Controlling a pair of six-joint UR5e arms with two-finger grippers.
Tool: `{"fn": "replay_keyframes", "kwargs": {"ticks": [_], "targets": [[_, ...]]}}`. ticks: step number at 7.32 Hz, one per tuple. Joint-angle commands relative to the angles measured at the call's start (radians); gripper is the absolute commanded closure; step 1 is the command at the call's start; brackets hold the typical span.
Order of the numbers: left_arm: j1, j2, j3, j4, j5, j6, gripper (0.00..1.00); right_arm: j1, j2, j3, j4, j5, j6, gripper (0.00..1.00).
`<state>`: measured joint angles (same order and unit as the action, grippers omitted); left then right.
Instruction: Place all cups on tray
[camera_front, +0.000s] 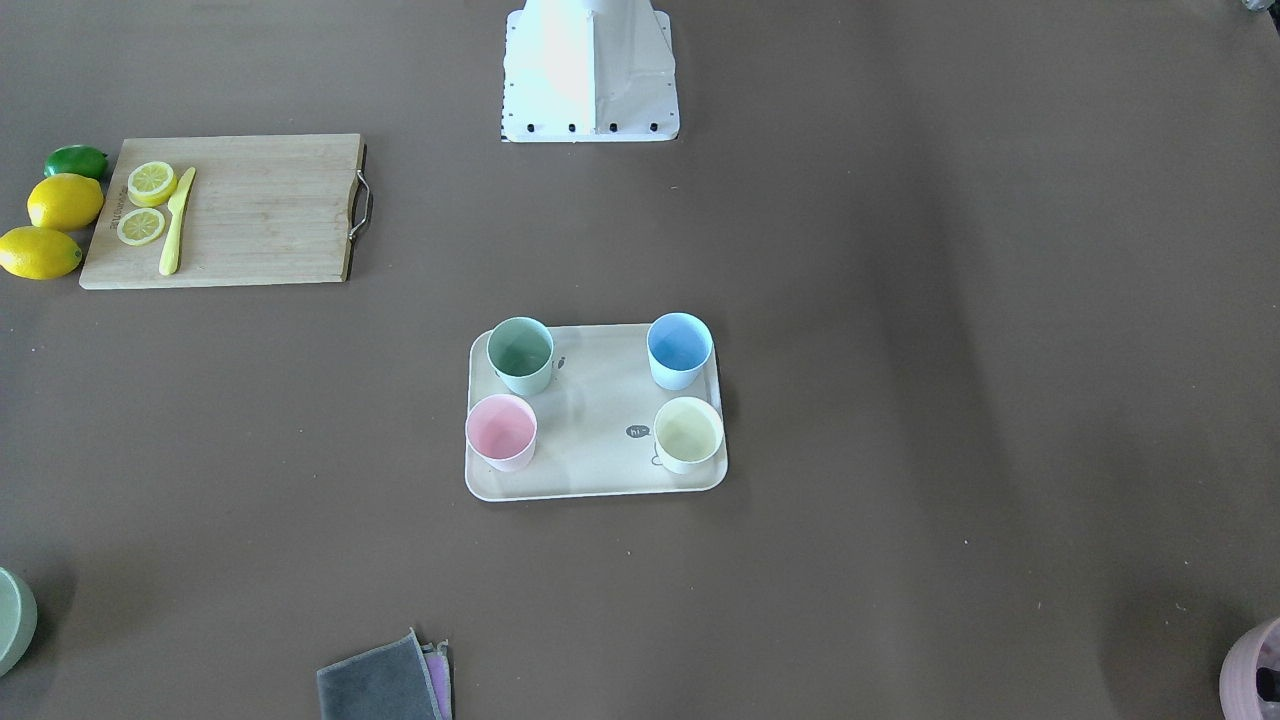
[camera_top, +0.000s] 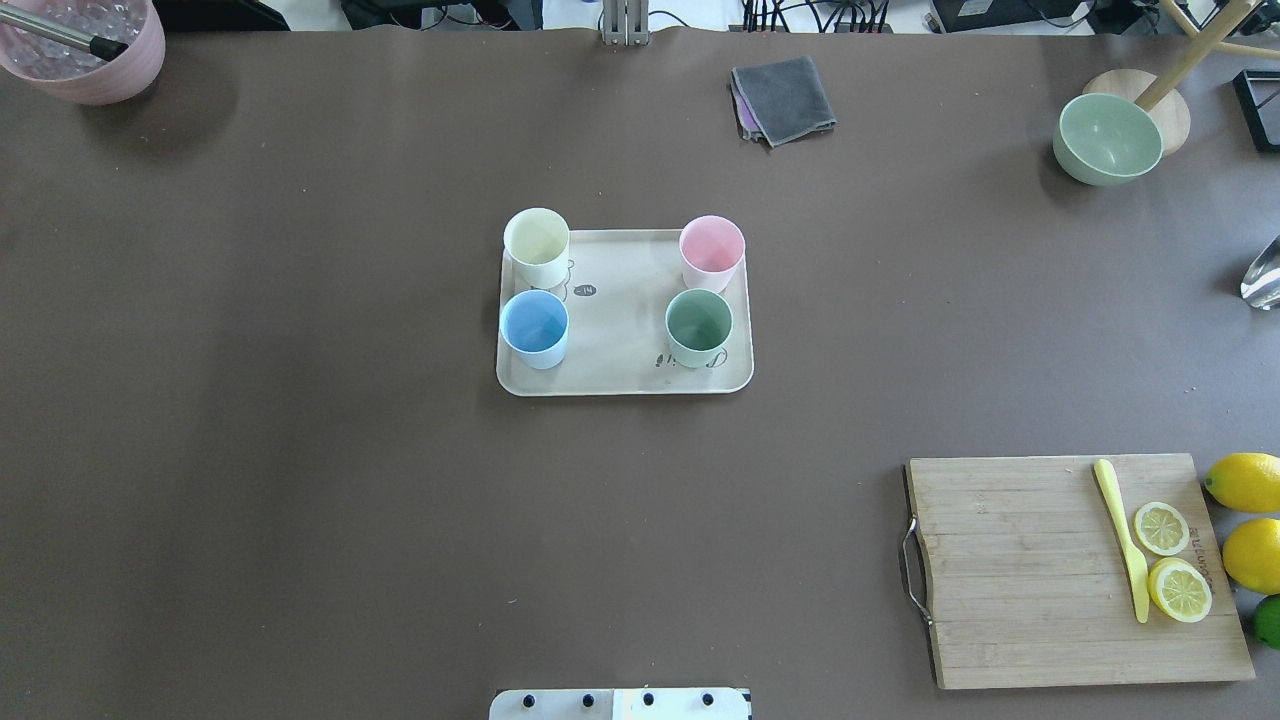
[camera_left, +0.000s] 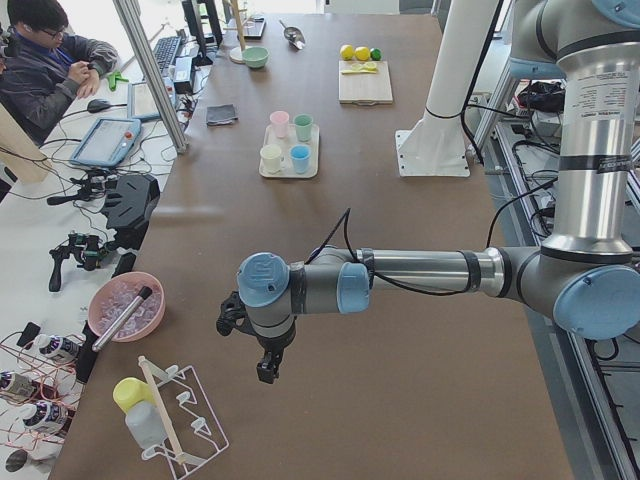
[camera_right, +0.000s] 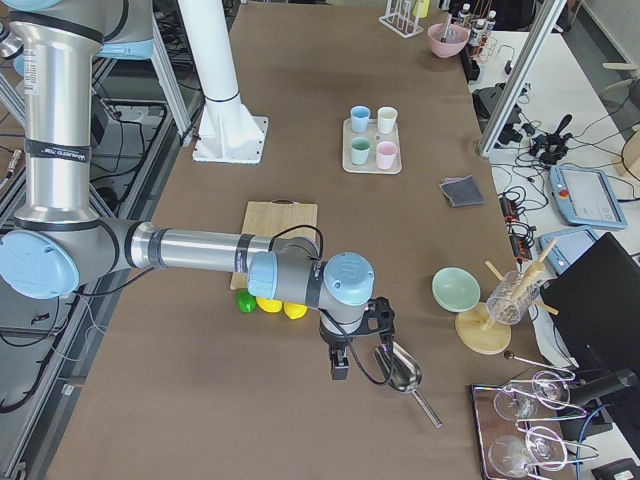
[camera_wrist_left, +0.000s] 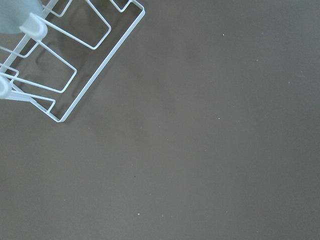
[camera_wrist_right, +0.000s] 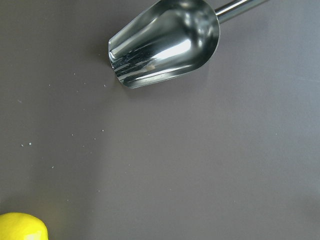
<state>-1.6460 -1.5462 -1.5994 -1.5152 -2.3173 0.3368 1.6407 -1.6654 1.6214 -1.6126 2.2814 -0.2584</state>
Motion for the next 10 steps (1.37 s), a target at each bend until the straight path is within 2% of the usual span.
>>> {"fn": "replay_keyframes", "kwargs": {"ticks": [1, 2, 3, 6, 7, 8, 10], "targets": [[0.000, 0.001, -0.004, 0.004, -0.004, -0.013, 0.02, -0.007, 0.004, -0.028, 0.053, 0.015, 0.022, 0.00], [0.000, 0.001, -0.013, 0.001, -0.058, -0.133, 0.02, -0.015, 0.010, -0.025, 0.053, 0.018, 0.042, 0.00], [0.000, 0.001, -0.016, 0.000, -0.073, -0.162, 0.02, -0.030, 0.012, -0.024, 0.054, 0.020, 0.050, 0.00], [0.005, 0.020, -0.036, -0.017, -0.088, -0.194, 0.02, -0.035, 0.010, -0.024, 0.054, 0.021, 0.050, 0.00], [0.005, 0.023, -0.022, -0.032, -0.111, -0.199, 0.02, -0.036, 0.010, -0.024, 0.054, 0.020, 0.050, 0.00], [-0.001, 0.038, -0.039, -0.036, -0.187, -0.196, 0.02, -0.036, 0.010, -0.023, 0.054, 0.020, 0.050, 0.00], [-0.003, 0.075, -0.054, -0.049, -0.191, -0.194, 0.02, -0.036, 0.010, -0.023, 0.054, 0.020, 0.048, 0.00]]}}
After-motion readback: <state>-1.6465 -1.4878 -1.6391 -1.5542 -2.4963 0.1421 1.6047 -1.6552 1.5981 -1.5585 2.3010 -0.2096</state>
